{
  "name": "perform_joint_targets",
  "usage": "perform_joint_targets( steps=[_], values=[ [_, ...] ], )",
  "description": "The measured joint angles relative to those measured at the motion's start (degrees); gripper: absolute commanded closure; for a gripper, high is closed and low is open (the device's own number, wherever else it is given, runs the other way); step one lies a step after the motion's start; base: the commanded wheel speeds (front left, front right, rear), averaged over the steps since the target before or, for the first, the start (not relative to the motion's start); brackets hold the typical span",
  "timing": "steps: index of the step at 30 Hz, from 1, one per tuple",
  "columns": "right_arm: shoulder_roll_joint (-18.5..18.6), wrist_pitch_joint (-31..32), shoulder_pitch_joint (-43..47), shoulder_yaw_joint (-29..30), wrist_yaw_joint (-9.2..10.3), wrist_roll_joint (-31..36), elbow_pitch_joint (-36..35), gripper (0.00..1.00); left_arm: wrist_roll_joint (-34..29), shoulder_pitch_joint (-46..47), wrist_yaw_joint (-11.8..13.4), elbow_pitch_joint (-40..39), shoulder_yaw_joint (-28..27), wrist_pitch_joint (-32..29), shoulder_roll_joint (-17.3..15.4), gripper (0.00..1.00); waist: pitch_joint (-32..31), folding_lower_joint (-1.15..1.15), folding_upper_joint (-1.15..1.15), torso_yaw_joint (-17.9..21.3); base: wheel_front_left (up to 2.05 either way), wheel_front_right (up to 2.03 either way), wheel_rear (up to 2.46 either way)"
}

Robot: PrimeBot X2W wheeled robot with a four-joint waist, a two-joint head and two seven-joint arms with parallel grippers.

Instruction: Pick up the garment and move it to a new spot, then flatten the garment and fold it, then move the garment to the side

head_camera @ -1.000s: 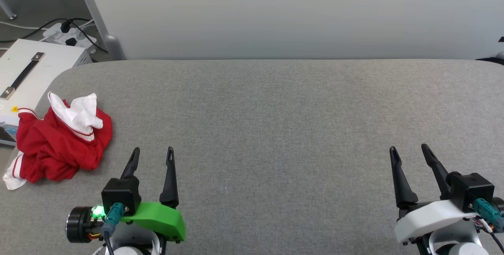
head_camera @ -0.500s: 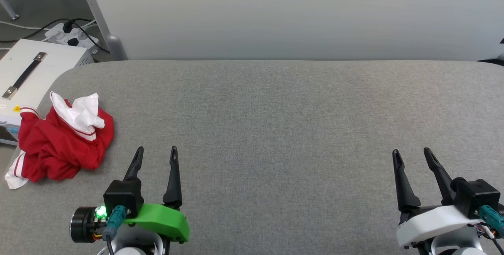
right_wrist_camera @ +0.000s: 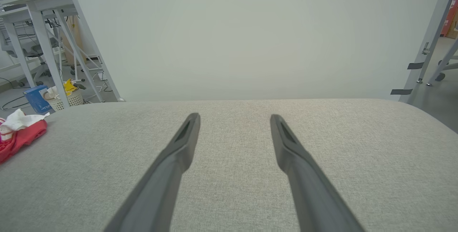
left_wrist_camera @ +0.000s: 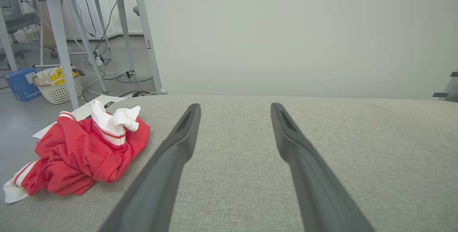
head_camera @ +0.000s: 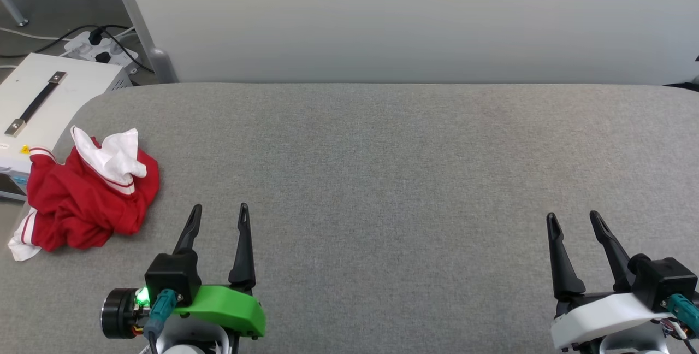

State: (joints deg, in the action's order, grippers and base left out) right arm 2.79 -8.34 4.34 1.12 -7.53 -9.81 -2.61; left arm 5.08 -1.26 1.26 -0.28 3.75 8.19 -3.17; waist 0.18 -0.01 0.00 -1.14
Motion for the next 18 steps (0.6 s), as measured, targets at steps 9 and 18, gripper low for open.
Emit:
perform_joint_targets(
  steps=[9, 18],
  values=[
    [0.0, -1.0, 0.4, -0.2, 0.00, -0.1, 0.0, 0.00, 0.0, -0.2, 0.2, 0.4, 0.8, 1.1, 0.0, 0.00, 0.0, 0.00, 0.00, -0.1, 0.00, 0.00, 0.00],
    [0.0, -2.1, 0.9, -0.9, 0.00, -0.1, -0.4, 0.00, 0.0, -0.8, 0.6, 0.7, 1.5, 2.2, 0.0, 0.00, 0.0, 0.00, 0.00, -0.3, 0.00, 0.00, 0.00]
  ],
)
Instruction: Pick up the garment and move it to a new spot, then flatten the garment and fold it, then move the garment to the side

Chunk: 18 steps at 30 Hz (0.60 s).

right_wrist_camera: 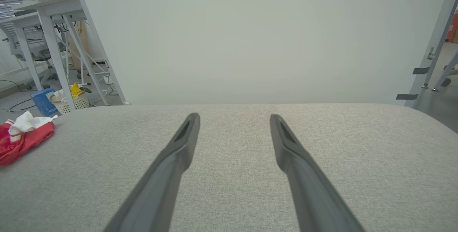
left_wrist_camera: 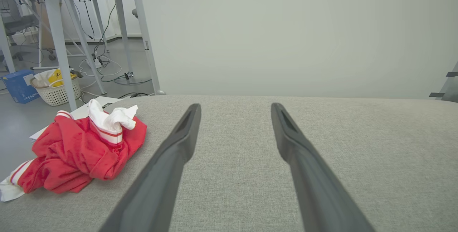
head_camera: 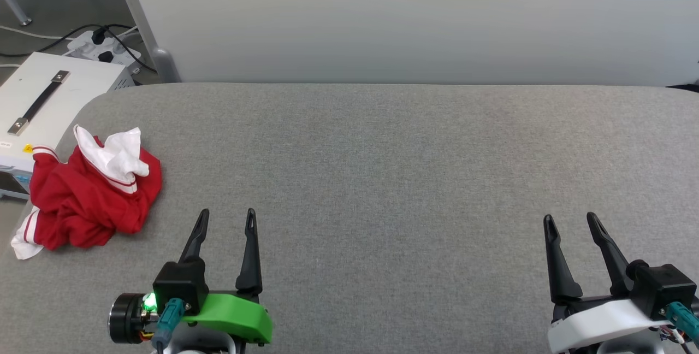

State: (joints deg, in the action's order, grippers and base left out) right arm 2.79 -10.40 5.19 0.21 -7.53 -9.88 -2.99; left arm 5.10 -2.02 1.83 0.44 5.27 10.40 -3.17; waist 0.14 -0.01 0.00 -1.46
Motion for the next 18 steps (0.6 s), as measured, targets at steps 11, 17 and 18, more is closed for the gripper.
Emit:
perform_joint_targets(
  steps=[11, 17, 18],
  values=[
    [0.0, -1.2, 0.8, -0.1, 0.00, 0.0, -0.5, 0.00, 0.2, -0.2, 0.5, 0.1, 0.4, 1.3, 0.0, 0.00, -0.4, 0.01, 0.00, 0.0, 0.00, 0.00, 0.00],
    [0.0, -2.1, 1.4, 0.4, 0.00, 0.0, -0.5, 0.00, 0.2, -0.4, 1.1, 0.4, 0.7, 2.0, 0.0, 0.00, -0.6, 0.01, 0.00, 0.1, 0.00, 0.00, 0.00],
    [0.0, -2.1, 1.5, 0.5, 0.00, 0.0, -0.5, 0.00, 0.2, -0.5, 1.2, 0.5, 0.8, 2.1, 0.0, 0.00, -0.6, 0.01, 0.00, 0.1, 0.00, 0.00, 0.00]
  ],
)
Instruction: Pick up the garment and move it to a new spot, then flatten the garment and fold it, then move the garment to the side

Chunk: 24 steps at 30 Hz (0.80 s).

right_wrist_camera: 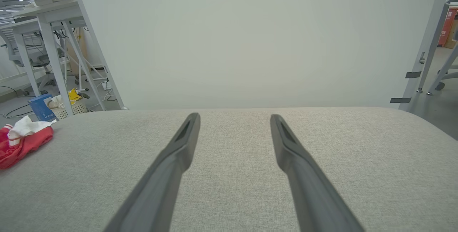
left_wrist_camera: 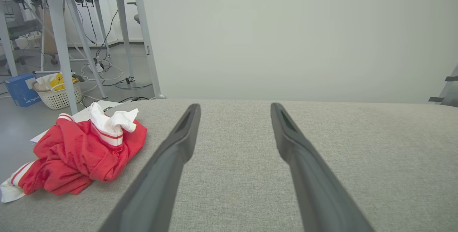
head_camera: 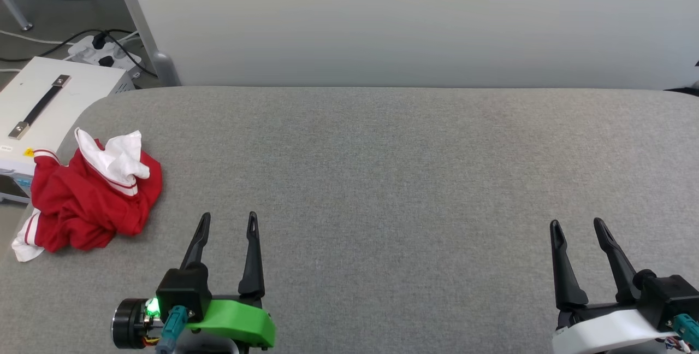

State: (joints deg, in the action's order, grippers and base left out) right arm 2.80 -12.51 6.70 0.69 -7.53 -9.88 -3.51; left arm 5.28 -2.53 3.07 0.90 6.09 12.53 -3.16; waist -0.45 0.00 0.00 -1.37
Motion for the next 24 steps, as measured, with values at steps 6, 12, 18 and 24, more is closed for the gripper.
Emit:
perform_joint_targets(
  steps=[6, 12, 18, 24],
  values=[
    [0.0, -0.7, 0.3, 0.3, 0.00, 0.0, 0.0, 0.00, 0.2, -0.2, 0.2, 0.3, 0.5, 0.6, 0.0, 0.00, -0.2, 0.00, 0.00, 0.0, 0.00, 0.00, 0.00],
    [0.0, -1.4, 0.6, 0.3, 0.00, 0.0, 0.0, 0.00, 0.3, -0.7, 0.2, 0.5, 0.8, 1.2, 0.0, 0.00, -0.3, 0.00, 0.00, -0.2, 0.00, 0.00, 0.00],
    [0.0, -2.0, 1.4, 0.0, 0.00, 0.0, 0.1, 0.00, 0.3, -0.9, 0.2, 0.8, 0.9, 2.1, 0.0, 0.00, -0.3, 0.00, 0.00, -0.3, 0.00, 0.00, 0.00],
    [0.0, -2.0, 1.5, -0.1, 0.00, 0.0, 0.2, 0.00, 0.3, -0.9, 0.2, 0.9, 1.0, 2.1, 0.0, 0.00, -0.3, 0.00, 0.00, -0.4, 0.00, 0.00, 0.00]
  ],
)
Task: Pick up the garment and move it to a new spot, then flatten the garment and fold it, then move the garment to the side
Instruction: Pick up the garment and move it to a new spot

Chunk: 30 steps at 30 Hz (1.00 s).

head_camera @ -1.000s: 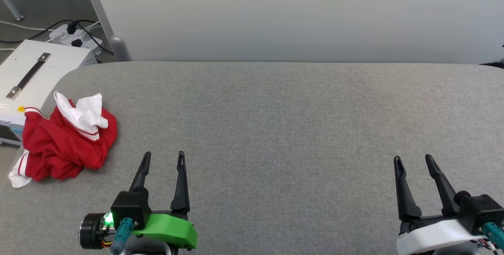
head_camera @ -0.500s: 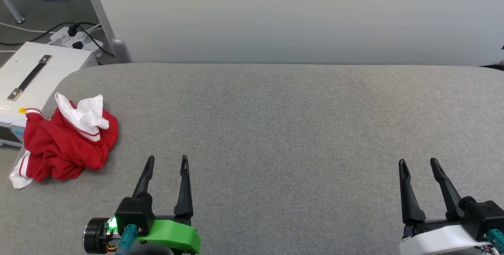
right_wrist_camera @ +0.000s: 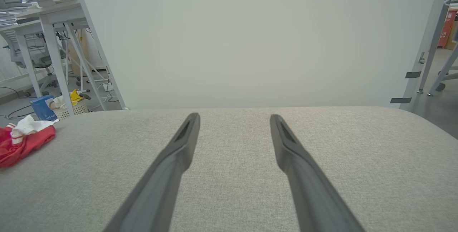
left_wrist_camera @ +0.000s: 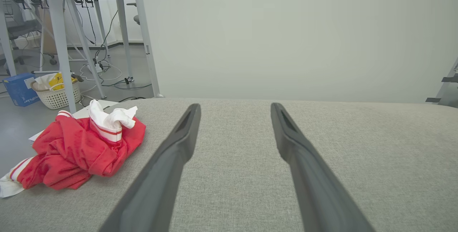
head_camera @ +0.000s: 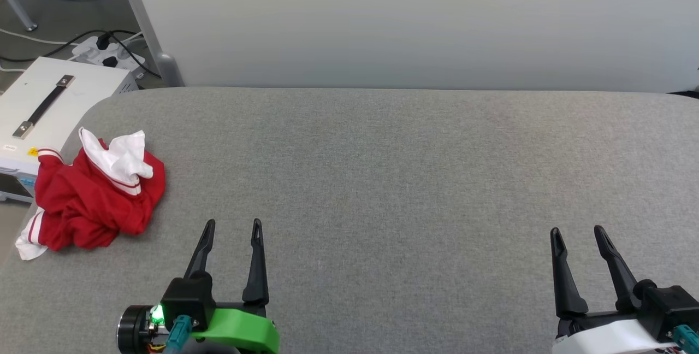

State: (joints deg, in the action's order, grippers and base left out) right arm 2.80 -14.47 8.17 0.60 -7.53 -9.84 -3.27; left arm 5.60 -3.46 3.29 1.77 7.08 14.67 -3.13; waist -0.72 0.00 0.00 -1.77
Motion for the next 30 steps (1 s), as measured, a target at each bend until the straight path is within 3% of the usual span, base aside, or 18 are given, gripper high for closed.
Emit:
perform_joint_targets(
  steps=[16, 30],
  values=[
    [0.0, 0.0, 0.1, -0.4, 0.00, 0.6, 0.3, 0.00, 0.0, 0.0, 0.1, 0.6, 0.0, 0.0, 0.0, 0.00, 0.1, 0.00, 0.00, -1.0, 0.00, 0.00, 0.00],
    [0.0, -0.2, 0.2, -1.1, 0.00, 1.1, 0.3, 0.00, 0.0, 0.0, 0.3, 0.7, -1.9, 0.0, 0.0, 0.00, 0.9, 0.00, 0.00, -6.4, 0.00, 0.00, 0.00]
  ],
)
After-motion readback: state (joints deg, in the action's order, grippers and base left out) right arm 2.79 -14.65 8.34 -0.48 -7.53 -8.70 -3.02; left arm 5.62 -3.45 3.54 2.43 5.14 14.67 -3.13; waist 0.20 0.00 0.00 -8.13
